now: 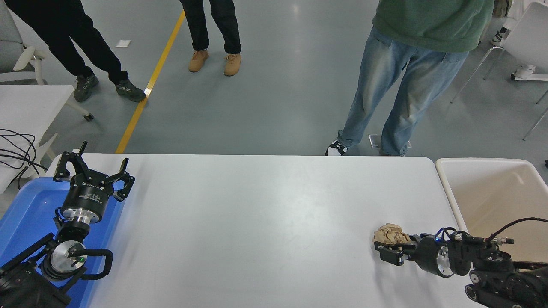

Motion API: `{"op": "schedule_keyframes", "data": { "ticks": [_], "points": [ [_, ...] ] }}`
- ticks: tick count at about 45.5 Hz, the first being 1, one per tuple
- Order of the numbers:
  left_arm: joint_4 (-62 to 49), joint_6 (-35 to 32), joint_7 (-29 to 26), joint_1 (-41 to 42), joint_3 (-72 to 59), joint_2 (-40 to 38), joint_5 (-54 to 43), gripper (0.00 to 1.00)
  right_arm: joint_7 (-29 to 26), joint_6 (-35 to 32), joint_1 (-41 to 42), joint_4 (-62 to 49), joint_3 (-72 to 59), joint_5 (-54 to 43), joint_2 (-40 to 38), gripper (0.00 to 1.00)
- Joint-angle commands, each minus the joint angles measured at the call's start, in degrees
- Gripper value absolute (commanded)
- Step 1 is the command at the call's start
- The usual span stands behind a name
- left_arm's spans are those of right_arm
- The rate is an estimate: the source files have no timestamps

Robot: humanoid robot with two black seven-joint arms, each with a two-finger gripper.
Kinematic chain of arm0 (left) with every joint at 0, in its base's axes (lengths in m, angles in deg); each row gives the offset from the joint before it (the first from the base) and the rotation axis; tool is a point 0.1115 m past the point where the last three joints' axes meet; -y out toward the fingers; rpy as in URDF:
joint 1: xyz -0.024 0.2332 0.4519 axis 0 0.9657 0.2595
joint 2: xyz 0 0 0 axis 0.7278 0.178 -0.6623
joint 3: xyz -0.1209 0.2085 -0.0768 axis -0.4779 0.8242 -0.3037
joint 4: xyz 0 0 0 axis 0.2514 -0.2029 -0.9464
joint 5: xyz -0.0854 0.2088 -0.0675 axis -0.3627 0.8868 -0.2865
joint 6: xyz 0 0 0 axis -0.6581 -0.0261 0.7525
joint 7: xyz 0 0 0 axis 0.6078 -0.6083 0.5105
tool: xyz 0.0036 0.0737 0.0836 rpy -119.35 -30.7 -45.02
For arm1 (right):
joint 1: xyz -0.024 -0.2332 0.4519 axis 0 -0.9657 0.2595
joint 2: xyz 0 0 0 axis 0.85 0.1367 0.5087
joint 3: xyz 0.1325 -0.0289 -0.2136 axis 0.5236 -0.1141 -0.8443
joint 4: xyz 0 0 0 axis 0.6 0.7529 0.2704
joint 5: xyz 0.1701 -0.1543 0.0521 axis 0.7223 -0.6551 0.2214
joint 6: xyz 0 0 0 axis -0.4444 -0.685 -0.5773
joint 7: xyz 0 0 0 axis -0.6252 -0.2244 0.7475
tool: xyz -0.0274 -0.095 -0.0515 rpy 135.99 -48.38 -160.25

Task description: Clean the table surface

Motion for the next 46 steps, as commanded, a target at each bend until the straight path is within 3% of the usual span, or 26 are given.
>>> {"op": "schedule_keyframes", "data": {
  "ticks": [1, 3, 16, 23, 46],
  "points": [
    [0.0, 0.0, 0.0, 0.0, 0.0, 0.0, 0.0, 0.99, 0.0, 0.6, 0.1, -1.7, -1.5, 2.5, 1.0, 0.16],
    [0.0, 0.0, 0.0, 0.0, 0.1, 0.0, 0.0, 0.99, 0.0, 0.6, 0.2, -1.8, -1.5, 2.9, 1.0, 0.00],
    [0.0, 0.0, 0.0, 0.0, 0.0, 0.0, 0.0, 0.99, 2.7, -0.7, 2.5, 0.0, -2.2, 10.2, 0.0, 0.00],
    [0.0, 0.0, 0.0, 0.0, 0.0, 0.0, 0.0, 0.99, 4.6, -4.4, 4.2, 4.9, -1.7, 15.6, -4.3, 0.00],
    [0.0, 0.0, 0.0, 0.0, 0.0, 0.0, 0.0, 0.99, 6.3, -4.8, 9.4, 21.6, -0.8, 20.7, -21.2, 0.00]
  ]
}}
